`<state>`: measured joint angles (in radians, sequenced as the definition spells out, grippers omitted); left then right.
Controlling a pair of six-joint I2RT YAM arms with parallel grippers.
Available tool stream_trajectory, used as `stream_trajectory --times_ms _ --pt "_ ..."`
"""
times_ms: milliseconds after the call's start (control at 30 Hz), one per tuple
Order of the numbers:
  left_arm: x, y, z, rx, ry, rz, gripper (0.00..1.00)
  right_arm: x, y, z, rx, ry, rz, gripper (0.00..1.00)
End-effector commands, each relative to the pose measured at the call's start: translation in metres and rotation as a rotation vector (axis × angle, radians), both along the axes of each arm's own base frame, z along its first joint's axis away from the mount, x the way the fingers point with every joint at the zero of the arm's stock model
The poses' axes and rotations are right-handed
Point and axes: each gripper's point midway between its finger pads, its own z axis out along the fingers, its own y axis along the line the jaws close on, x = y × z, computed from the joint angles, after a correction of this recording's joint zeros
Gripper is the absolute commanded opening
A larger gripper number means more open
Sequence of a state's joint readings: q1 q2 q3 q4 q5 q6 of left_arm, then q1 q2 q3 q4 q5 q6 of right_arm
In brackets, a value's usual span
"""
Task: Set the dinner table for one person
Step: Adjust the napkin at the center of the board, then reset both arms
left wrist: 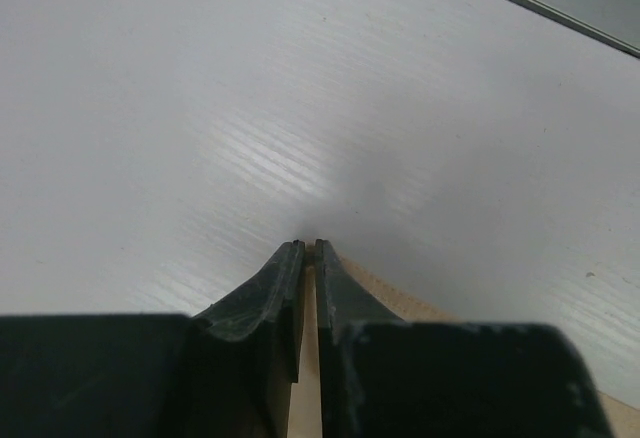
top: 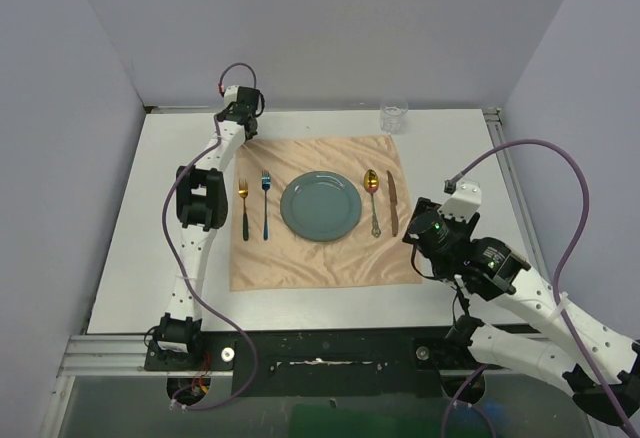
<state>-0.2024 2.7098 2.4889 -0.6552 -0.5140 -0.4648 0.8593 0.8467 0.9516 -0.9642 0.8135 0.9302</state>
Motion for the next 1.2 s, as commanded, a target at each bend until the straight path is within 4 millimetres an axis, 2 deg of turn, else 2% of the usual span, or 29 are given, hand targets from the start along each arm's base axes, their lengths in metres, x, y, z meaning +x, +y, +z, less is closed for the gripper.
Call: stream_trajectory --times_ms 0,267,467,667,800,833,867,900,1167 --pt "-0.008 0.003 -0.045 -0.036 0.095 -0.023 0.07 0.0 -0.006 0.012 0.03 -0.046 -0.04 0.63" --pt "-0.01 0.001 -0.056 -0.049 0.11 -0.037 0.16 -0.002 -0.007 0.011 0.037 -0.044 -0.042 0.61" --pt "-0.01 0.0 -0.053 -0.047 0.112 -0.047 0.28 -0.002 -0.007 0.009 0.034 -0.039 -0.043 0.61" --pt "-0.014 0.002 -0.045 -0.042 0.109 -0.043 0.34 -0.001 -0.003 0.005 0.035 -0.028 -0.028 0.61" --pt "-0.014 0.006 -0.031 -0.026 0.076 -0.018 0.42 -0.001 0.001 0.003 0.041 -0.022 -0.007 0.61" --pt "-0.014 0.007 -0.027 -0.022 0.069 -0.015 0.49 -0.001 0.002 0.003 0.042 -0.02 0.0 0.61" --pt "-0.013 0.008 -0.023 -0.018 0.06 -0.014 0.66 -0.001 0.003 0.003 0.044 -0.019 0.005 0.61" --pt "-0.012 0.008 -0.019 -0.015 0.052 -0.014 0.69 -0.001 0.005 0.002 0.049 -0.017 0.011 0.61" --pt "-0.009 0.014 0.013 0.003 -0.02 0.011 0.7 -0.002 0.007 0.001 0.061 -0.013 0.026 0.63"
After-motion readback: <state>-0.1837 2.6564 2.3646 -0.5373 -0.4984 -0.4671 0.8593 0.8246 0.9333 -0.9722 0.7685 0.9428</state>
